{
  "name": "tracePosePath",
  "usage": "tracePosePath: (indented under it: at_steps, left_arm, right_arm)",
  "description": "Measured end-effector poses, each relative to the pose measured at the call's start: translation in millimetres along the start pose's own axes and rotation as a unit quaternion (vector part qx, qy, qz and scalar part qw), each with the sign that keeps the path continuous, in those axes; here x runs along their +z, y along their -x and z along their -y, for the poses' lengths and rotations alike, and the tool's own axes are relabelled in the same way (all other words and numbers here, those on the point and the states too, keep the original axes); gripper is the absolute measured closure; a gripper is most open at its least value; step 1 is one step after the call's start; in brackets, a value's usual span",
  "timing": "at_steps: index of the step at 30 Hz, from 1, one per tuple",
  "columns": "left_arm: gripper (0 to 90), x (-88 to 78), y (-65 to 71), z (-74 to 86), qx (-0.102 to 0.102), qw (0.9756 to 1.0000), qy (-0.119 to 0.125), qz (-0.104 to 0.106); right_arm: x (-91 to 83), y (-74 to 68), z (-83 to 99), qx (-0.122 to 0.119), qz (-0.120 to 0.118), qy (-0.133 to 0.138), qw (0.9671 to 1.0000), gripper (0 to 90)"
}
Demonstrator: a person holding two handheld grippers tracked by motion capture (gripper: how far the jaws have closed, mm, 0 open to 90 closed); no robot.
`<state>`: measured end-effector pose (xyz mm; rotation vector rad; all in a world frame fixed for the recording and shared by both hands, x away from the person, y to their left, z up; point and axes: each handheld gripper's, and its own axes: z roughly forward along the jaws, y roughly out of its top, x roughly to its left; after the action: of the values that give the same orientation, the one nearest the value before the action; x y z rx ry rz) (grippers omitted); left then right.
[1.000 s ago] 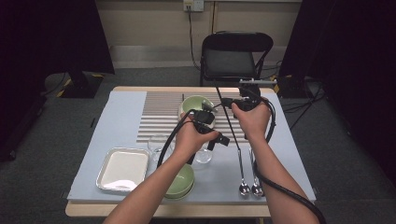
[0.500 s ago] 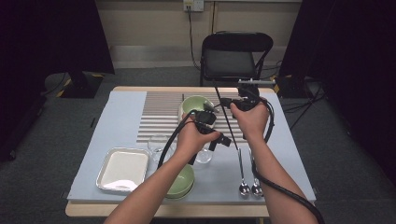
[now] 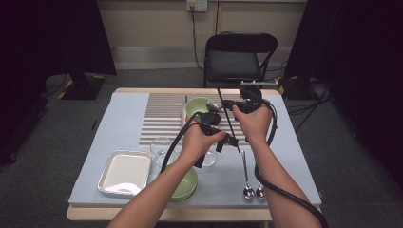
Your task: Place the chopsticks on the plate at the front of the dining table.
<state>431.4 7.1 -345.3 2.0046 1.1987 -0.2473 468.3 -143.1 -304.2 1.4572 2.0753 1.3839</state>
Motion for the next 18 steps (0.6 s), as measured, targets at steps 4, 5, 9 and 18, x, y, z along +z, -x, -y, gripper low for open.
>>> tracePosePath:
  at_steps: [4, 5, 9, 18]
  left_arm:
    - [51.2, 0.9, -0.6, -0.4, -0.007, 0.9999, 0.002, 0.010]
    - [52.0, 1.4, -0.5, -0.4, -0.012, 0.9999, 0.005, 0.010]
    - [59.7, 3.1, -2.4, -0.8, -0.021, 0.9996, 0.012, 0.015]
    - [80.4, 0.5, -7.5, -0.2, -0.045, 0.9989, 0.001, 0.010]
  right_arm:
    - [1.6, -0.2, 0.8, 0.005, -0.001, -0.001, 1.0000, 86.7]
    - [1.8, -0.4, 0.9, 0.006, -0.002, -0.001, 1.0000, 86.7]
    - [2.3, -1.9, 0.6, 0.012, -0.005, -0.001, 0.9999, 86.6]
    - [4.9, -7.0, 0.2, 0.022, -0.012, -0.004, 0.9997, 86.5]
